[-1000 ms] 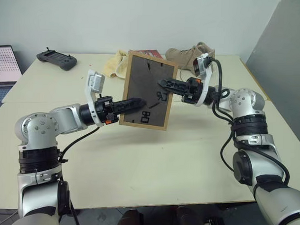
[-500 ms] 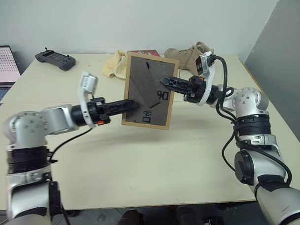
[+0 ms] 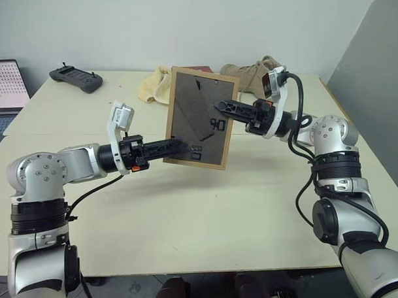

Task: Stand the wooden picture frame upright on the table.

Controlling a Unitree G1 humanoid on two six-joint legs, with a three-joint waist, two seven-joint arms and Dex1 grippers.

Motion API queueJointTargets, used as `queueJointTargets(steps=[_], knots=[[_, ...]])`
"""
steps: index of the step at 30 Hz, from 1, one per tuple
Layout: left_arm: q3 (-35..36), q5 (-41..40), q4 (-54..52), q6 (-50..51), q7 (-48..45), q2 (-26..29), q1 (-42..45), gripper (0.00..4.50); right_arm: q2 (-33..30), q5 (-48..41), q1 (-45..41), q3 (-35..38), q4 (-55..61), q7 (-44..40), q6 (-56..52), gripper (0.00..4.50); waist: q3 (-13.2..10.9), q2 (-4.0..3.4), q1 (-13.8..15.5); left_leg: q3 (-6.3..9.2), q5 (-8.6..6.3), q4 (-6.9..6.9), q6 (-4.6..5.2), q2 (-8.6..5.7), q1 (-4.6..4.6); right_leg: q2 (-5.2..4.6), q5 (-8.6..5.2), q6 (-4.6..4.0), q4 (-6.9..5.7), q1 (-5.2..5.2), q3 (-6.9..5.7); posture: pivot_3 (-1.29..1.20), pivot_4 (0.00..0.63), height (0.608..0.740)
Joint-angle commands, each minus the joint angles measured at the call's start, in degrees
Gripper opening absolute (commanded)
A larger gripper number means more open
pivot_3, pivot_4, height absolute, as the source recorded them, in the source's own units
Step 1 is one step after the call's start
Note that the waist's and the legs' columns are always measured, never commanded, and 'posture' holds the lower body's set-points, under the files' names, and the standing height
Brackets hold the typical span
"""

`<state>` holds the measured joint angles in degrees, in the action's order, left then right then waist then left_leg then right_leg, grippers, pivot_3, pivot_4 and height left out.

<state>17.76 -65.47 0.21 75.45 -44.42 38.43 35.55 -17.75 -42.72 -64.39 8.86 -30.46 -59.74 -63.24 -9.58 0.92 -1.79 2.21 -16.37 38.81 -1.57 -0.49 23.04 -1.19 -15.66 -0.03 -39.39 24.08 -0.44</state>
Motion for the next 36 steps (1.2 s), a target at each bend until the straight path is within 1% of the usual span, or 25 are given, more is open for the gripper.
queueJointTargets(steps=[1,2,3,4,7,11,18,20,21,22,23,24,26,27,28,29,31,32,34,36], knots=[[1.0,-1.3,-1.4,-0.9,-0.4,-0.2,0.8,2.94,-0.4,-1.0,-0.5,0.6,3.1,-0.3,0.6,1.27,0.0,0.0,0.0,0.0,0.0,0.0,0.0,0.0,0.0,0.0,0.0,0.0,0.0,0.0,-0.01,0.0,0.15,0.74],[1.1,-1.4,-1.3,-0.9,-0.3,-0.3,0.9,2.74,-0.4,-0.8,-0.5,0.6,2.9,-0.3,0.7,1.27,0.0,0.0,0.0,0.0,0.0,0.0,0.01,0.0,0.0,0.0,0.0,0.0,0.0,0.0,-0.01,0.0,0.15,0.74],[1.1,-1.6,-1.5,-0.9,-0.3,-0.5,0.9,2.45,-0.4,-0.8,-0.4,0.6,2.9,-0.3,0.8,1.27,0.0,0.0,0.0,0.0,0.0,0.0,0.01,0.0,0.0,0.0,0.0,0.0,0.0,-0.01,-0.01,0.0,0.15,0.74],[1.2,-1.8,-1.6,-0.8,-0.2,-0.6,1.0,2.32,-0.5,-0.7,-0.4,0.6,2.9,-0.2,0.9,1.27,0.0,0.0,0.0,0.0,0.0,0.0,0.01,0.0,0.0,0.0,0.0,0.0,0.01,-0.01,-0.01,0.0,0.15,0.74],[1.2,-2.4,-2.3,-0.6,-0.5,-0.7,1.1,1.65,-0.5,-0.3,-0.4,0.5,2.7,0.0,1.3,1.27,0.0,0.0,0.0,0.0,0.0,0.0,0.01,0.0,0.0,0.0,0.0,0.0,0.0,-0.01,-0.01,0.0,0.15,0.74],[0.5,-1.5,-2.4,-1.4,0.8,-1.1,1.6,1.4,-0.2,0.4,-0.5,0.2,2.7,0.2,2.0,1.27,0.0,0.0,0.0,0.0,0.0,0.0,0.01,0.0,0.0,0.0,0.0,0.0,0.0,-0.01,-0.01,0.0,0.15,0.74],[1.1,-2.2,-2.4,-1.4,2.0,-1.8,1.5,1.39,-0.8,1.4,0.3,-1.2,4.8,-0.1,2.9,1.27,0.0,0.0,0.0,0.0,0.0,0.0,0.0,0.0,0.0,0.0,0.0,0.0,0.0,-0.01,-0.01,0.0,0.15,0.74],[1.5,-2.5,-2.3,-1.3,2.4,-2.0,1.4,1.39,-1.6,1.8,0.3,-1.0,4.9,0.6,3.2,1.97,0.0,0.0,0.0,0.0,0.0,0.0,0.01,-0.01,0.0,0.0,0.0,0.0,0.0,-0.01,0.0,0.0,0.15,0.74],[1.7,-2.7,-2.2,-1.3,2.6,-2.1,1.4,1.39,-2.4,2.3,0.4,-1.1,5.1,0.7,3.5,2.04,0.0,0.0,0.0,0.0,0.0,0.0,0.01,-0.01,0.0,-0.01,0.0,0.0,0.0,-0.01,0.0,0.0,0.15,0.74],[1.9,-3.0,-2.1,-1.3,2.9,-2.2,1.3,1.39,-3.2,2.5,0.6,-1.0,5.3,1.0,3.3,2.37,0.0,0.0,0.0,0.0,0.0,0.01,0.01,-0.01,0.0,-0.01,0.0,0.0,0.0,-0.01,0.0,0.0,0.15,0.74],[2.1,-3.1,-2.1,-1.6,3.2,-2.4,1.2,1.39,-4.1,2.6,0.9,-0.9,5.6,1.0,3.1,2.55,0.0,0.0,0.0,0.01,0.0,0.01,0.01,0.0,0.0,0.0,0.0,0.0,0.0,0.0,-0.01,0.0,0.15,0.74],[2.4,-3.2,-1.8,-1.8,3.7,-2.6,1.3,1.39,-4.9,2.7,1.2,-0.7,5.9,1.1,2.7,2.86,0.0,0.0,0.1,0.01,0.0,0.01,0.01,0.0,0.0,0.0,0.0,0.0,0.0,0.0,-0.01,0.0,0.15,0.74],[2.6,-3.4,-1.7,-2.2,4.2,-2.8,1.2,1.39,-6.5,2.7,2.0,-0.7,7.0,1.1,2.1,3.21,0.0,0.0,0.2,0.01,0.0,0.01,0.01,-0.01,0.01,-0.01,0.0,0.0,0.03,-0.02,-0.01,0.0,0.15,0.74],[2.7,-3.3,-1.6,-2.4,4.4,-2.9,1.1,1.39,-7.4,2.8,2.4,-0.6,7.6,1.3,1.8,3.54,0.0,0.0,0.2,0.01,0.0,0.01,0.01,-0.01,0.01,-0.01,0.0,0.0,0.04,-0.02,-0.01,0.0,0.15,0.74],[2.7,-3.2,-1.6,-2.6,4.6,-3.0,1.0,1.39,-8.2,2.7,2.7,-0.5,8.0,1.5,1.4,3.74,0.0,0.0,0.2,0.01,-0.01,0.01,0.01,-0.01,0.01,-0.01,0.0,0.0,0.06,-0.03,-0.01,0.0,0.15,0.74],[2.8,-3.3,-1.5,-2.8,4.8,-3.2,0.9,1.39,-9.3,2.7,3.1,-0.4,8.5,1.5,1.1,4.06,0.0,0.0,0.1,0.0,-0.01,0.01,0.01,-0.01,0.01,-0.01,0.0,0.0,0.05,-0.03,0.0,0.0,0.15,0.74],[2.9,-3.2,-1.7,-3.2,5.0,-3.3,0.3,1.39,-12.4,3.2,4.3,-1.0,10.4,0.6,0.9,4.39,0.0,0.0,0.1,0.0,-0.01,0.0,0.01,0.0,0.01,0.0,0.0,0.0,0.04,-0.02,0.0,0.0,0.15,0.74],[3.0,-3.1,-1.7,-3.3,5.0,-3.3,0.1,1.39,-13.6,3.5,4.8,-1.3,11.2,0.3,1.1,4.47,0.0,0.0,0.2,0.0,-0.01,0.0,0.01,0.0,0.01,0.0,0.0,0.0,0.04,-0.02,-0.01,0.0,0.15,0.74],[3.1,-2.7,-1.7,-3.7,5.0,-3.2,-0.2,1.39,-15.7,3.1,4.9,-1.6,12.8,-0.7,0.9,4.47,0.0,0.01,0.2,-0.02,-0.02,0.0,0.03,0.0,0.03,-0.01,0.0,0.0,0.08,-0.02,0.0,0.0,0.15,0.74],[3.3,-2.5,-1.5,-4.3,5.3,-3.1,-0.5,1.39,-17.2,-1.3,3.6,-0.3,15.8,-2.6,-3.3,4.47,0.0,0.01,0.2,-0.03,-0.06,0.0,0.11,0.0,0.02,0.0,0.0,0.0,0.08,-0.02,0.01,0.0,0.15,0.74]])
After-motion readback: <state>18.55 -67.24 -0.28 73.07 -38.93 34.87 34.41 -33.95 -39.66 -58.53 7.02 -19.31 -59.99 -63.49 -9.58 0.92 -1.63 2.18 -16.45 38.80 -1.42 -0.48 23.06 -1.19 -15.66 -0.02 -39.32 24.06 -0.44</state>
